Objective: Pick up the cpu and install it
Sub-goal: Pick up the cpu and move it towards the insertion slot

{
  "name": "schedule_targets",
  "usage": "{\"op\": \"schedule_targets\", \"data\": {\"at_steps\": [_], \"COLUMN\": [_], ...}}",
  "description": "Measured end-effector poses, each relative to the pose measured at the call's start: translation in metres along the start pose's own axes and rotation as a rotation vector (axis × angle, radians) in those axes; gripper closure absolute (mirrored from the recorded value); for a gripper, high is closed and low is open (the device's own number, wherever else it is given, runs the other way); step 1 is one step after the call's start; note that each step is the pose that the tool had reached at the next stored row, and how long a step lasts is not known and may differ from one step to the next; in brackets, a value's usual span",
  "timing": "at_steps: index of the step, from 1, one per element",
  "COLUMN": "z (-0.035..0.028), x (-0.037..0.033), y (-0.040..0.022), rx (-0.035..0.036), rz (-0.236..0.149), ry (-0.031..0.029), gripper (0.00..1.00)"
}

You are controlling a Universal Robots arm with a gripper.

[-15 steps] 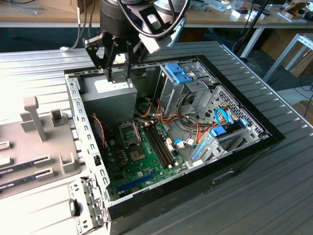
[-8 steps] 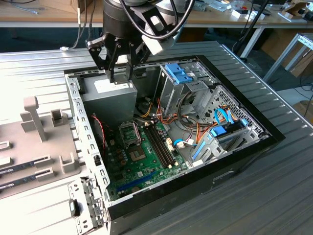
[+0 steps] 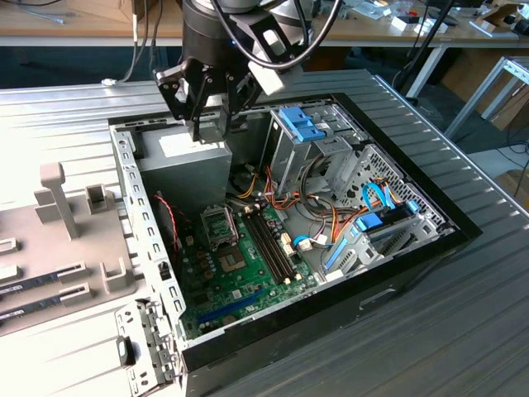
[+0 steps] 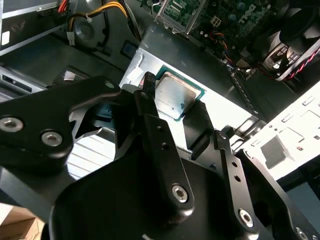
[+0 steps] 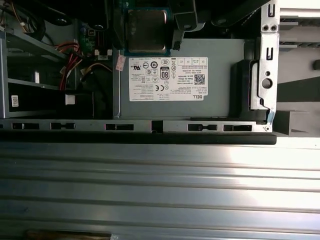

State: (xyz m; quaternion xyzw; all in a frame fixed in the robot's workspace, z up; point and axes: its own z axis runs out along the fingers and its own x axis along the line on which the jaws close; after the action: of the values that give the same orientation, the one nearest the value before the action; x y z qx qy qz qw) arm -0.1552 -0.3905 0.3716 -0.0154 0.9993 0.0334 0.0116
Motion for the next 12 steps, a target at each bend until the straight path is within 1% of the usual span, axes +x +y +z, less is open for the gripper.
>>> {"op": "schedule_targets", "data": {"at_steps": [5, 12], "z": [0.0010, 0.0031], "x": [-0.0042, -0.0058], "y": [-0.0012, -0.0018], "rx": [0.0000, 0.0001], "rz": [0.000, 0.000], "ry": [0.0000, 0.0001], "gripper": [0.53, 0.53]}}
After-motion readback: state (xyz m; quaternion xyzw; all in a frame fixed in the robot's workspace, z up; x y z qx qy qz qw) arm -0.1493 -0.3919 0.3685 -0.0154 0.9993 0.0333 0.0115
